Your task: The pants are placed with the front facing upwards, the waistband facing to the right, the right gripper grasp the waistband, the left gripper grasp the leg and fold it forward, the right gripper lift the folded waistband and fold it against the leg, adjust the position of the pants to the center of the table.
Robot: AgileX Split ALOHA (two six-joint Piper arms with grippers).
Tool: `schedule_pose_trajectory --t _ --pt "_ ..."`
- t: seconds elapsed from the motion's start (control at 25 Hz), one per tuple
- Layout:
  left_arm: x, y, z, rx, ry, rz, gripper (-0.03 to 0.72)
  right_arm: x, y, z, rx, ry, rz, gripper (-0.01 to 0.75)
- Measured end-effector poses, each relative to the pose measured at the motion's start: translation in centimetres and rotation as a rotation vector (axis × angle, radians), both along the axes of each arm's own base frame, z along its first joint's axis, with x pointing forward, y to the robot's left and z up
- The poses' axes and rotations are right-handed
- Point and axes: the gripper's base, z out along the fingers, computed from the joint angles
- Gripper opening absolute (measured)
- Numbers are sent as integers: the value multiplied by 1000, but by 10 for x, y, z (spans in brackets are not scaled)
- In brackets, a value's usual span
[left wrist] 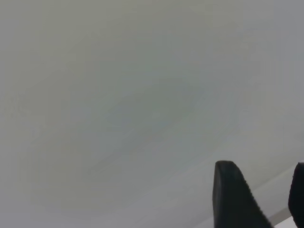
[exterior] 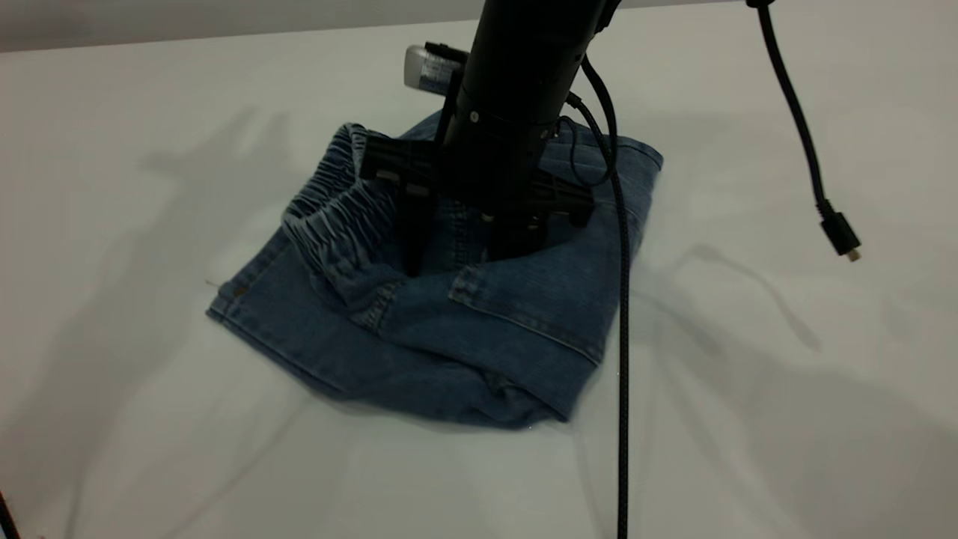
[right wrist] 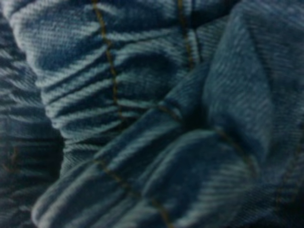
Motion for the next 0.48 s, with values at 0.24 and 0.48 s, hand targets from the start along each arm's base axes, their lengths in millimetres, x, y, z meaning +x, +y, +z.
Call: schedule_pose_trajectory --t 0.24,0.48 --pt "0 -1 0 -25 0 -1 284 -10 -6 0 -63 35 193 384" --pt "0 -1 0 -25 0 -1 284 -13 -18 4 -189 61 370 384"
